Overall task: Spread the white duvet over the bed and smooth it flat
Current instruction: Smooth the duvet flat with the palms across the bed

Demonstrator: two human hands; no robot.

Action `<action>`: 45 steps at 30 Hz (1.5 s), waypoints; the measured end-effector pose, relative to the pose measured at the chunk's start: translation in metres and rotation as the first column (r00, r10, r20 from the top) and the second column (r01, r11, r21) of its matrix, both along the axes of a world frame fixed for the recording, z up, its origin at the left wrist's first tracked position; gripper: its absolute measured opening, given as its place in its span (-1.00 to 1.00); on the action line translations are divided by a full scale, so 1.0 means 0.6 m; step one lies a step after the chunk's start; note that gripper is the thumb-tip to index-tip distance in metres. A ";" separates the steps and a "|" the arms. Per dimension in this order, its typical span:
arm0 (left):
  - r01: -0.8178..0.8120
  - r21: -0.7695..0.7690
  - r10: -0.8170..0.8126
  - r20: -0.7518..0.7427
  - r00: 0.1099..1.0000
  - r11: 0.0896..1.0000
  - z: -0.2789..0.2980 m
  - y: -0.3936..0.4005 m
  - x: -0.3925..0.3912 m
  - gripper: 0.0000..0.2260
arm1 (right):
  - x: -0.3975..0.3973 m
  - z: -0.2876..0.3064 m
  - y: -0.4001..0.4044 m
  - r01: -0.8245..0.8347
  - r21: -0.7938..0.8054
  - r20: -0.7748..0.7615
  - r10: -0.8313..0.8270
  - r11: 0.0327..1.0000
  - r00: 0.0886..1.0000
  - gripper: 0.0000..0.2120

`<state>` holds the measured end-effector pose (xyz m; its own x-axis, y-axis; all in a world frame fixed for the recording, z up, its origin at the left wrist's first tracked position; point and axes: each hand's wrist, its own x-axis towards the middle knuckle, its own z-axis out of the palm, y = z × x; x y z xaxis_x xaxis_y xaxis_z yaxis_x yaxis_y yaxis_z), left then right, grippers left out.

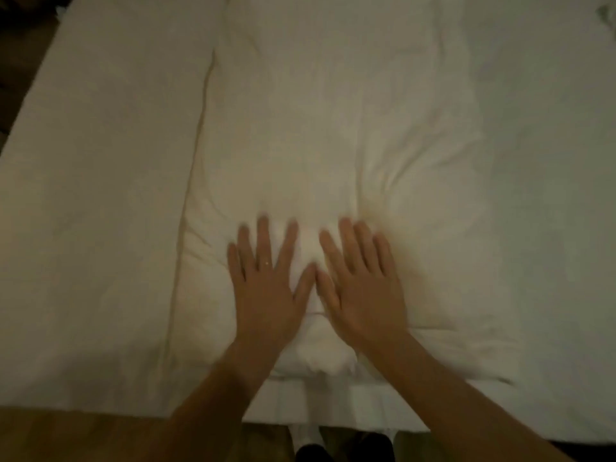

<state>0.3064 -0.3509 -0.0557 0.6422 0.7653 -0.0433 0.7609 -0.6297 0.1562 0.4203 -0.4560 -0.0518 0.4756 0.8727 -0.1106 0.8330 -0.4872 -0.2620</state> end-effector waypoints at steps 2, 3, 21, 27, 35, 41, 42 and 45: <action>0.106 -0.031 -0.109 -0.098 0.989 0.994 -0.064 -0.025 -0.044 -0.40 | -0.003 -0.061 -0.071 0.005 -0.061 0.009 -0.005 0.998 1.000 -0.42; 0.131 -0.044 -0.134 -0.093 0.987 0.990 -0.076 -0.032 -0.064 -0.41 | -0.005 -0.075 -0.107 0.017 -0.083 0.016 -0.016 0.996 1.000 -0.41; -0.083 -0.041 0.079 -0.090 0.993 0.996 -0.056 0.174 0.117 -0.41 | 0.246 -0.049 0.058 0.381 -0.052 0.047 -0.379 0.923 0.924 -0.40; 0.067 0.128 -0.101 0.283 0.954 0.990 0.061 0.342 0.310 -0.48 | 0.338 0.044 0.319 0.059 0.393 0.117 -0.113 0.918 0.987 -0.50; 0.083 0.165 -0.085 0.006 0.996 0.983 -0.107 0.593 0.459 -0.43 | 0.564 -0.103 0.455 0.160 0.039 0.353 -0.163 0.986 0.921 -0.42; 0.152 0.231 -0.190 0.153 0.970 0.961 -0.020 0.590 0.516 -0.50 | 0.566 -0.022 0.514 0.195 0.156 0.278 -0.232 0.968 0.932 -0.46; 0.230 0.296 -0.276 0.121 0.954 0.927 0.009 0.604 0.554 -0.50 | 0.574 0.004 0.566 0.103 0.209 0.279 -0.160 0.973 0.947 -0.47; 0.340 0.308 -0.333 -0.076 0.940 0.889 0.060 0.683 0.657 -0.44 | 0.625 0.050 0.718 -0.118 0.185 0.252 0.069 0.976 0.965 -0.39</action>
